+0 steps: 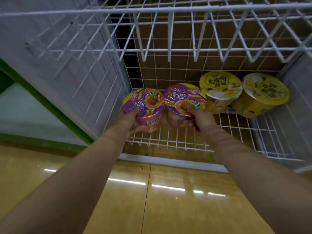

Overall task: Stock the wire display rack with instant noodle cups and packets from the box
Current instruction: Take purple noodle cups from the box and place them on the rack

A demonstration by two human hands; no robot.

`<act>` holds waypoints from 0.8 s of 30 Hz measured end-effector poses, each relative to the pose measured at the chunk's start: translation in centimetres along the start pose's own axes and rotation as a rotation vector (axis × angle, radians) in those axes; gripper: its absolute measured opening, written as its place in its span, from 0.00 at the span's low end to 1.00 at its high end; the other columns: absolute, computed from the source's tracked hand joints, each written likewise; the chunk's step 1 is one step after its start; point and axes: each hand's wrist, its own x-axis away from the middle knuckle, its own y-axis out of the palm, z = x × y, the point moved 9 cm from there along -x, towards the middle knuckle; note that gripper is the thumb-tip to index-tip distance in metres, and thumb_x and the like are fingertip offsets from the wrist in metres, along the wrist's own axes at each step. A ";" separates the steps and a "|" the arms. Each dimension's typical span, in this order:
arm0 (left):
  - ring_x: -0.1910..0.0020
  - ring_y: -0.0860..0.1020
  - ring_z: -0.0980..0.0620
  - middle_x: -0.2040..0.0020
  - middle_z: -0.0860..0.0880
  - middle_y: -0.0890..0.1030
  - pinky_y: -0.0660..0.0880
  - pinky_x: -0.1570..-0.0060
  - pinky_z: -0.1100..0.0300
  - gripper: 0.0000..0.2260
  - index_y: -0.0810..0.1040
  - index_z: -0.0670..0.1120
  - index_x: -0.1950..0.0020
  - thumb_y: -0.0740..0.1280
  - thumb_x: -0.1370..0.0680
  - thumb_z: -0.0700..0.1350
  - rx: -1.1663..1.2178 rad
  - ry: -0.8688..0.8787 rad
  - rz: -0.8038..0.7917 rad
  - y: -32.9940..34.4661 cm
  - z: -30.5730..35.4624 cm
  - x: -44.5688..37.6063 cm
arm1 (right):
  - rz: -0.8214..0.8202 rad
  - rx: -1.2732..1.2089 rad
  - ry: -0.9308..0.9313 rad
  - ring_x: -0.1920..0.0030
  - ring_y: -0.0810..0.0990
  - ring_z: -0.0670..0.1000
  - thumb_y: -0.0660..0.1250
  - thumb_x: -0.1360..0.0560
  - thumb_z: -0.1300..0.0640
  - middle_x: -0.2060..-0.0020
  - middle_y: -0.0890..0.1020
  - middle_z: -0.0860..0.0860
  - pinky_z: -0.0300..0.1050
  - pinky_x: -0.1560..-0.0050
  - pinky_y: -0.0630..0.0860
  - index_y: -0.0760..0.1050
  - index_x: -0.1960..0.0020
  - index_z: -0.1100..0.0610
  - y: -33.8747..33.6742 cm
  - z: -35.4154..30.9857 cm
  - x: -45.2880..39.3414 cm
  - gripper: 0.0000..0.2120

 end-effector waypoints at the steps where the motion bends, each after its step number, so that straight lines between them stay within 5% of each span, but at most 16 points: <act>1: 0.60 0.81 0.44 0.42 0.40 0.79 0.79 0.77 0.56 0.20 0.69 0.43 0.33 0.67 0.23 0.46 0.033 0.018 0.008 0.2 0.0 -0.7 | -0.005 0.001 -0.022 0.86 0.69 0.43 0.69 0.27 0.52 0.78 0.78 0.51 0.30 0.83 0.62 0.73 0.45 0.59 0.3 -0.2 -0.6 0.15; 5: 0.48 0.80 0.46 0.39 0.41 0.78 0.82 0.61 0.55 0.21 0.69 0.42 0.31 0.66 0.22 0.43 0.208 0.127 -0.001 1.6 1.2 -2.2 | -0.070 -0.035 -0.079 0.84 0.72 0.43 0.66 0.24 0.54 0.69 0.80 0.53 0.31 0.83 0.66 0.70 0.41 0.58 2.1 -0.9 -1.2 0.14; 8: 0.36 0.75 0.44 0.35 0.40 0.75 0.75 0.52 0.59 0.20 0.68 0.42 0.30 0.64 0.21 0.41 0.242 0.198 -0.007 3.0 2.6 -1.3 | -0.197 -0.062 -0.038 0.76 0.79 0.47 0.66 0.24 0.54 0.58 0.82 0.54 0.34 0.78 0.72 0.65 0.34 0.55 3.7 -0.9 0.6 0.21; 14: 0.38 0.71 0.46 0.34 0.46 0.70 0.73 0.48 0.57 0.23 0.67 0.48 0.30 0.66 0.23 0.51 -0.097 0.043 -0.044 5.3 1.4 5.8 | -0.218 -0.073 0.134 0.65 0.79 0.51 0.66 0.25 0.60 0.49 0.79 0.52 0.41 0.67 0.77 0.60 0.31 0.51 1.2 0.1 8.1 0.26; 18: 0.52 0.76 0.50 0.41 0.44 0.74 0.76 0.54 0.60 0.21 0.68 0.46 0.32 0.65 0.22 0.50 -0.279 -0.080 -0.081 7.2 -0.3 13.2 | -0.130 -0.109 0.277 0.60 0.81 0.53 0.62 0.22 0.62 0.38 0.75 0.56 0.42 0.65 0.75 0.50 0.24 0.54 -3.7 0.0 13.7 0.31; 24: 0.61 0.75 0.52 0.47 0.43 0.73 0.76 0.70 0.67 0.18 0.68 0.40 0.33 0.63 0.20 0.46 -0.501 -0.164 -0.238 12.4 -2.5 25.7 | -0.024 -0.165 0.340 0.56 0.82 0.53 0.62 0.22 0.61 0.50 0.78 0.53 0.38 0.70 0.76 0.60 0.28 0.59 -13.0 -2.3 22.5 0.24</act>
